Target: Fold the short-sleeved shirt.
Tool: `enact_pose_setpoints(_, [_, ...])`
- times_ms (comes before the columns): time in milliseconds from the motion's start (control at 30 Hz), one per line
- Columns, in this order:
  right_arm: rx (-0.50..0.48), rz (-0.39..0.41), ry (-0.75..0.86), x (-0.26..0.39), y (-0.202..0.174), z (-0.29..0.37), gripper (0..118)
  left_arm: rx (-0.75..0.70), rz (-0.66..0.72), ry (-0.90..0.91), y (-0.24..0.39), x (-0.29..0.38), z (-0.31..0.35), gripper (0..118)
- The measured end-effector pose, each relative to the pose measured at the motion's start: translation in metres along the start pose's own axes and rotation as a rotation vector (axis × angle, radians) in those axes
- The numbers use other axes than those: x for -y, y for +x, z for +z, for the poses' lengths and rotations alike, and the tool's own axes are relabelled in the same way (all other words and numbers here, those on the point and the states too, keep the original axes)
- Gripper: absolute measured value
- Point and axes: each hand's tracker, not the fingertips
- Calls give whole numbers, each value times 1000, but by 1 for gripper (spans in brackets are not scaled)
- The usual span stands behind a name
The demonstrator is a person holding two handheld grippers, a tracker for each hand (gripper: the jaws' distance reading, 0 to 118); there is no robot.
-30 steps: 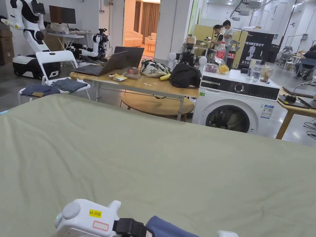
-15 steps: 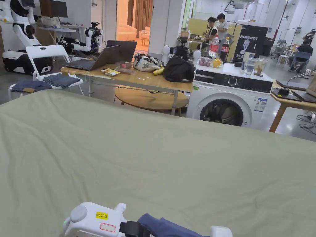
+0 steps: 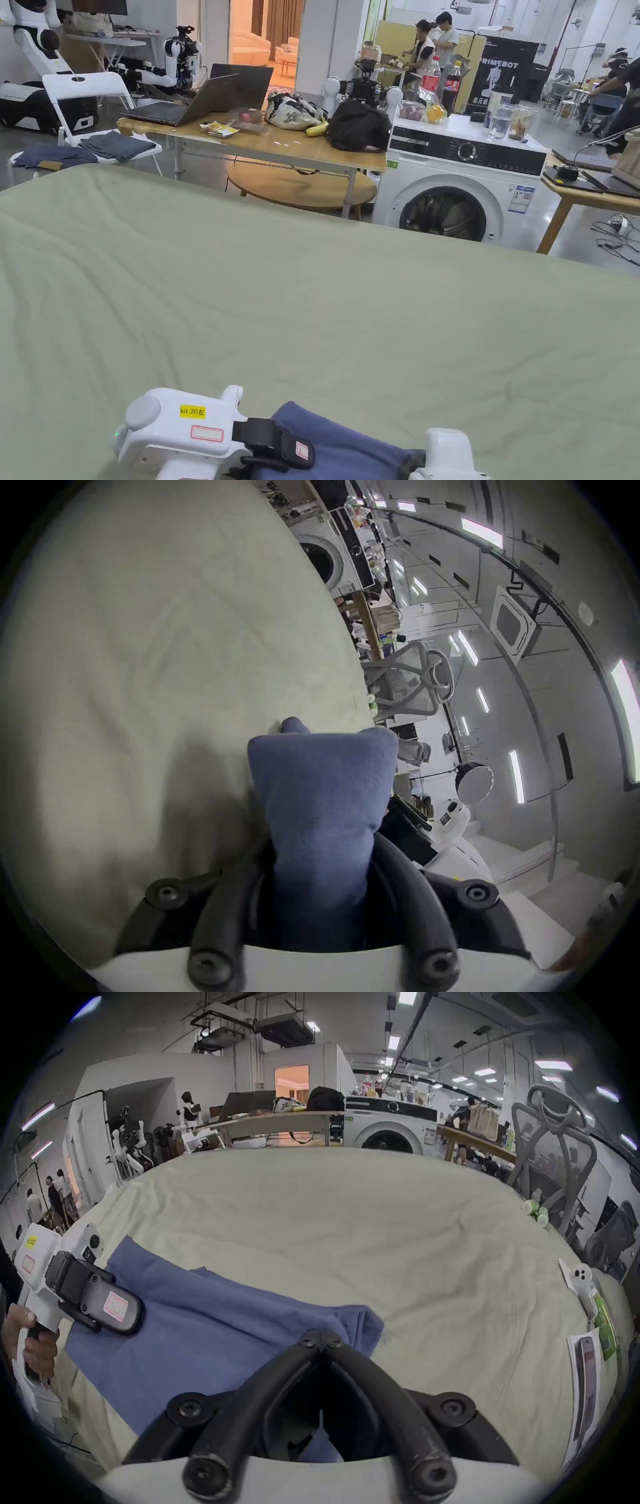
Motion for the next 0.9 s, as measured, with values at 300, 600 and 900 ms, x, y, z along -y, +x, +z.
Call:
enact_pose_setpoints(300, [92,-18,453,-50,1,45,0,-54,9,27,28,-20,53,17])
enact_pose_setpoints(600, [47,-14,553,-70,-25,47,0,-164,2,81,41,-31,126,17])
enact_pose_setpoints(900, [-84,40,511,-92,-109,16,0,-341,45,238,46,-21,273,17])
